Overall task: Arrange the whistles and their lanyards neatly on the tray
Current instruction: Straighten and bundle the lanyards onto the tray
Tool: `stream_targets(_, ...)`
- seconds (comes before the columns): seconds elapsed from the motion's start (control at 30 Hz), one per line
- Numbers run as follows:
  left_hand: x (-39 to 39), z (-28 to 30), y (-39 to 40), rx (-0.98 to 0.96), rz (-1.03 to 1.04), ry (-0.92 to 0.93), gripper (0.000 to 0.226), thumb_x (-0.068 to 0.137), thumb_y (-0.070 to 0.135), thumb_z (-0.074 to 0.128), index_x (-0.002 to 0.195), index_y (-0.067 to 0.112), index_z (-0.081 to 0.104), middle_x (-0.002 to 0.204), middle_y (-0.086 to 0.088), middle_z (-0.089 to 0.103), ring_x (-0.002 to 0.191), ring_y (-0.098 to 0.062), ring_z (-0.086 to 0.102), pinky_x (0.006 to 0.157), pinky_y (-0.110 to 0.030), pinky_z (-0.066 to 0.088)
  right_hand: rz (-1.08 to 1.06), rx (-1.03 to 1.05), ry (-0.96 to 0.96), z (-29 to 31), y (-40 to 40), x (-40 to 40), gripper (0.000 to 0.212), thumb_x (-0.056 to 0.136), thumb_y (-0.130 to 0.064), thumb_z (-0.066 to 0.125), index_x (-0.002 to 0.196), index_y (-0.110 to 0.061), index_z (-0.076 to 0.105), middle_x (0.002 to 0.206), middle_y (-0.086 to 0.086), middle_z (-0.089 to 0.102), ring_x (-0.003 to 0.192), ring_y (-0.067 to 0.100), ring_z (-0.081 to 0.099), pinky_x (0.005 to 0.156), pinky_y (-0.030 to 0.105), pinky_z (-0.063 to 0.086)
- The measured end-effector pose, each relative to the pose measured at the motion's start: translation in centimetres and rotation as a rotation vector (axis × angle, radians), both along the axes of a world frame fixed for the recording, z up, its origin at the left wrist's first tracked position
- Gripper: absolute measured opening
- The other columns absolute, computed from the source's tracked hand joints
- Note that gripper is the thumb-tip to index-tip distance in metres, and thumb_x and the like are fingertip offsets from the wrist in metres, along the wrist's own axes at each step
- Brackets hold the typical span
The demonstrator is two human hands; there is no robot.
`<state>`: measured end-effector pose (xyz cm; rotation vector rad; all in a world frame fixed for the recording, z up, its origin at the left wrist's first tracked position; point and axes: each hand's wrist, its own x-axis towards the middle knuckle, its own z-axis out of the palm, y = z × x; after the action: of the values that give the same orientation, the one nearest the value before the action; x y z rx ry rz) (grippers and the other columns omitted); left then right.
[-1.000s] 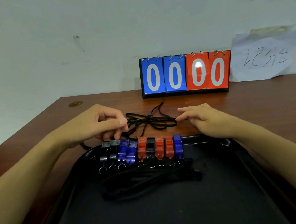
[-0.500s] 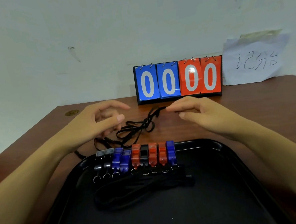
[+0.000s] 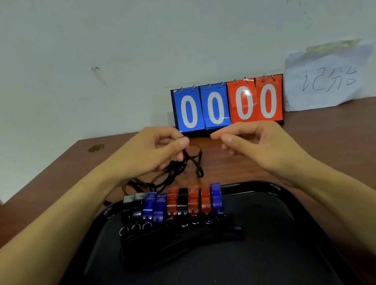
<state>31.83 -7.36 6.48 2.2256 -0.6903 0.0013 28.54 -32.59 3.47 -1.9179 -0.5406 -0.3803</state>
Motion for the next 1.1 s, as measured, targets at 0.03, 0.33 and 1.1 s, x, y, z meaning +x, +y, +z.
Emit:
stream_targets(0.03,-0.1,0.2,-0.1,-0.056,-0.015,0.009,0.021,0.101,0.034,0.060,0.094,0.017,0.071,0.071,0.010,0.073,0.047,-0.004,0.048,0.051,-0.009,0.040,-0.045,-0.010,-0.034,-0.2,0.0,0.2,0.019,0.095,-0.026,0.066,0.111,-0.029,0.076,0.090,-0.014,0.075,0.088,0.000,0.068,0.081,0.017,0.054)
stream_targets(0.33,-0.2,1.2,-1.4,-0.179,-0.092,-0.056,0.012,0.098,0.028,0.067,0.105,0.018,0.071,0.085,0.001,0.078,0.050,-0.010,0.050,0.051,-0.015,0.043,0.095,-0.161,0.141,-0.5,0.8,0.2,0.045,0.097,-0.024,0.063,0.141,-0.026,0.054,0.094,-0.007,0.073,0.093,0.007,0.072,0.090,0.024,0.058)
stream_targets(1.1,-0.5,-1.8,3.2,-0.229,0.064,-0.180,0.002,0.093,0.027,0.073,0.094,0.026,0.072,0.099,-0.023,0.075,0.055,-0.019,0.056,0.055,-0.023,0.049,0.255,-0.320,0.247,-0.4,1.7,0.0,0.014,0.096,-0.025,0.063,0.105,-0.024,0.074,0.092,-0.003,0.072,0.093,0.012,0.069,0.088,0.024,0.058)
